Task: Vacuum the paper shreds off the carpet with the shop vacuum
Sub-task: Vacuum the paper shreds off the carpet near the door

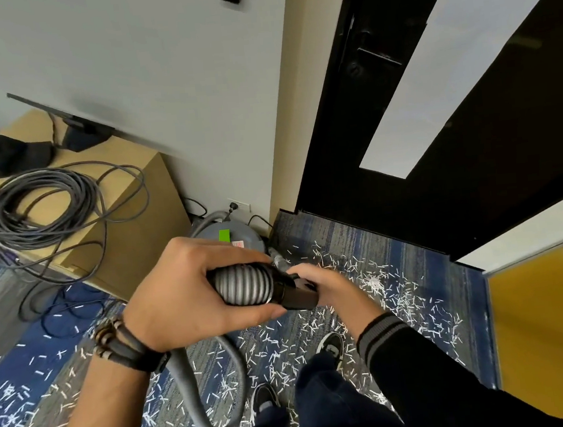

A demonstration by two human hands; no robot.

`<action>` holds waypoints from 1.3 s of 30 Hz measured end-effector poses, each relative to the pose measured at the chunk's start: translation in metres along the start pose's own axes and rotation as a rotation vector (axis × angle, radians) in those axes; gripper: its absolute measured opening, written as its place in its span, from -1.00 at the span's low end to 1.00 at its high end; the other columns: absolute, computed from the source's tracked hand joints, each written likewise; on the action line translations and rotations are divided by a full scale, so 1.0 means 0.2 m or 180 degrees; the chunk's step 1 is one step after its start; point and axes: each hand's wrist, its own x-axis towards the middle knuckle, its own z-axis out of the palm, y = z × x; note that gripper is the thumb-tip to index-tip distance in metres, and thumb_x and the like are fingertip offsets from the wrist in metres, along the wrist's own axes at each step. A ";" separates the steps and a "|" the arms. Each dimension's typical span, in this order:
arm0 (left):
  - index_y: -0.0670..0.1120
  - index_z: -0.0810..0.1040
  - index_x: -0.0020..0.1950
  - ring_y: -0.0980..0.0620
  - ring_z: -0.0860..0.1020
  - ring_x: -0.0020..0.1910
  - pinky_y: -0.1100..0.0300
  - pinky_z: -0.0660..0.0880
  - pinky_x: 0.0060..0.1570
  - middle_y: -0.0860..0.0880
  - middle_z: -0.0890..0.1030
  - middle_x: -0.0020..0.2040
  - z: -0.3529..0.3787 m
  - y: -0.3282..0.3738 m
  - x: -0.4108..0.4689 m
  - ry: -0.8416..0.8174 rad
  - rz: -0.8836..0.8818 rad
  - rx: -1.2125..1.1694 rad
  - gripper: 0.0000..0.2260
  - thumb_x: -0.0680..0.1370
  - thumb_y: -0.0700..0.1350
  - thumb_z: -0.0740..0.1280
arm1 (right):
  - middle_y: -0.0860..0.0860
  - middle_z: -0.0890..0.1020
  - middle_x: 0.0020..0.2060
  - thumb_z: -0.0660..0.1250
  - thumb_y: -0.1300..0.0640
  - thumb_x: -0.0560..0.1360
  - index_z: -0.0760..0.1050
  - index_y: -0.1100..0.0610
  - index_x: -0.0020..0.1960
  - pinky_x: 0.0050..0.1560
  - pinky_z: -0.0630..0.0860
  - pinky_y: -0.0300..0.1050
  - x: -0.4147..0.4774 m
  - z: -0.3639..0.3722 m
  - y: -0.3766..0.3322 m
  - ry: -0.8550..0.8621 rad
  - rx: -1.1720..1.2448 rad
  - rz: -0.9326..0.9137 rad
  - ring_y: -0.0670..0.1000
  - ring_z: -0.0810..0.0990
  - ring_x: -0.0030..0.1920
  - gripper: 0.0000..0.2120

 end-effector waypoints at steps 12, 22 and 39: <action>0.07 0.75 0.11 0.34 0.66 -0.15 0.36 0.58 -0.10 0.23 0.72 -0.08 -0.02 0.03 -0.05 0.0054 -0.0024 0.0150 -0.53 0.33 0.31 0.56 | 0.08 0.53 -0.21 0.23 0.14 0.60 0.35 0.21 0.07 -0.34 0.60 -0.16 -0.06 -0.05 0.01 0.0249 0.0325 -0.0029 0.02 0.60 -0.30 -0.86; 0.05 0.75 0.12 0.34 0.66 -0.13 0.47 0.52 -0.04 0.25 0.71 -0.07 0.03 0.13 -0.05 0.0063 0.0146 0.0153 -0.53 0.32 0.28 0.58 | 0.12 0.51 -0.17 0.19 0.18 0.62 0.36 0.24 0.13 -0.43 0.55 -0.17 -0.10 -0.11 0.16 0.0077 0.0497 -0.0098 0.01 0.59 -0.35 -0.85; 0.13 0.75 0.11 0.34 0.64 -0.18 0.46 0.51 -0.08 0.26 0.70 -0.12 0.48 0.44 -0.18 -0.0072 -0.0164 0.0420 -0.58 0.34 0.27 0.59 | 0.07 0.48 -0.30 0.16 0.06 0.63 0.35 0.13 -0.13 -0.35 0.54 -0.16 -0.18 -0.28 0.45 0.0018 -0.0026 0.0101 0.03 0.51 -0.30 -0.80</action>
